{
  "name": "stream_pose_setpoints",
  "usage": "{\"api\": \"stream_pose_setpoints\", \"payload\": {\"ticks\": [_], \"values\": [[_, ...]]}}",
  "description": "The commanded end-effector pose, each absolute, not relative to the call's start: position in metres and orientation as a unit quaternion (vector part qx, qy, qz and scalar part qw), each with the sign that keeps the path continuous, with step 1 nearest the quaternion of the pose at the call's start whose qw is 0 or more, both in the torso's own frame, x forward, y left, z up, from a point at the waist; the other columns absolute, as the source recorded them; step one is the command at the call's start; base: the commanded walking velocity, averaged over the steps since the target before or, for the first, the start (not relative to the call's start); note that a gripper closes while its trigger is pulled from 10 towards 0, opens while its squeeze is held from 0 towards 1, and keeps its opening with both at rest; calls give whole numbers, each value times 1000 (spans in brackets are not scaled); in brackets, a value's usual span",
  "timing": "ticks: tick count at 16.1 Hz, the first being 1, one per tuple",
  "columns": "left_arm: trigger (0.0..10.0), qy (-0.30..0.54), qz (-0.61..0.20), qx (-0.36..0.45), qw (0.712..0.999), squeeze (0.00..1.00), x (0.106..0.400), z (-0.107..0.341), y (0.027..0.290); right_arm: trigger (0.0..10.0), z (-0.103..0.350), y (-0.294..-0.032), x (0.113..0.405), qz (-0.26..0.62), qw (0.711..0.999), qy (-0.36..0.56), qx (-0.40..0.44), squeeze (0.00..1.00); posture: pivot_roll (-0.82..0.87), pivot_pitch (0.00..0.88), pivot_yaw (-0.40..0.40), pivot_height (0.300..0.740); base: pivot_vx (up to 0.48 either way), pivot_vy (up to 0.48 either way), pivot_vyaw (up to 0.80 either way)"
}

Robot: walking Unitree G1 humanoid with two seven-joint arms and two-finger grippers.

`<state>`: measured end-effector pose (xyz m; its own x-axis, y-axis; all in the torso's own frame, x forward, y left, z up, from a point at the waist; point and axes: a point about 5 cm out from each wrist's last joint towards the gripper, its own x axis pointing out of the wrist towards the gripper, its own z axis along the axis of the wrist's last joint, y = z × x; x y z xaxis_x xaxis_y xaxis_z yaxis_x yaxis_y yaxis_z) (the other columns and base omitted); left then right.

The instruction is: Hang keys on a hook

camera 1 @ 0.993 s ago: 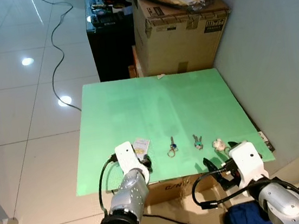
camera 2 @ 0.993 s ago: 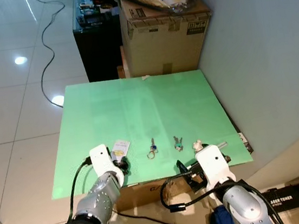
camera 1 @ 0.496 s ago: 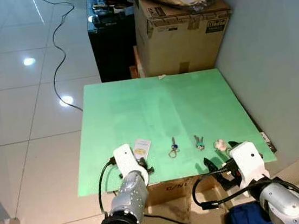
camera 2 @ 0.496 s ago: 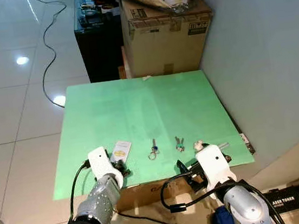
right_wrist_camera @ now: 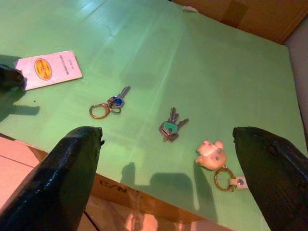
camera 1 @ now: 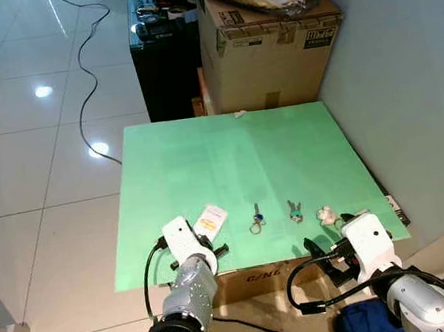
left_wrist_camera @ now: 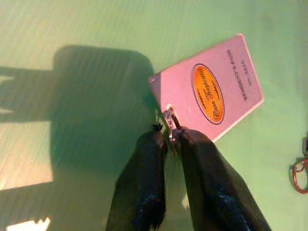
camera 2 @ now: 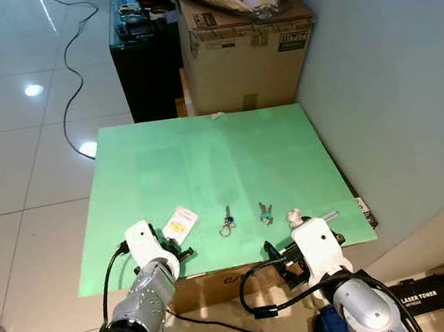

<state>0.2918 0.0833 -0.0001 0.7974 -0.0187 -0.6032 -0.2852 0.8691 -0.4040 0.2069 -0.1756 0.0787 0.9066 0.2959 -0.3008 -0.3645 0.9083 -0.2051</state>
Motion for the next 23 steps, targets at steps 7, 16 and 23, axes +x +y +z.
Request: {"api": "stream_pose_setpoints", "payload": {"ticks": [7, 16, 23], "values": [[0, 184, -35, -216, 958, 0, 315, 52, 75, 10000, 87, -164, 238, 164, 975, 87, -123, 0, -281, 90, -12, 740, 0, 0, 0], [0, -29, -157, -23, 987, 0, 315, 129, 139, 10000, 92, -157, 272, 133, 984, 40, -110, 0, -206, 0, 46, 740, 0, 0, 0], [0, -67, -325, 482, 811, 0, 298, 144, 161, 10000, 94, -153, 289, 121, 987, 17, -99, 0, -165, 0, 54, 740, 0, 0, 0]]}}
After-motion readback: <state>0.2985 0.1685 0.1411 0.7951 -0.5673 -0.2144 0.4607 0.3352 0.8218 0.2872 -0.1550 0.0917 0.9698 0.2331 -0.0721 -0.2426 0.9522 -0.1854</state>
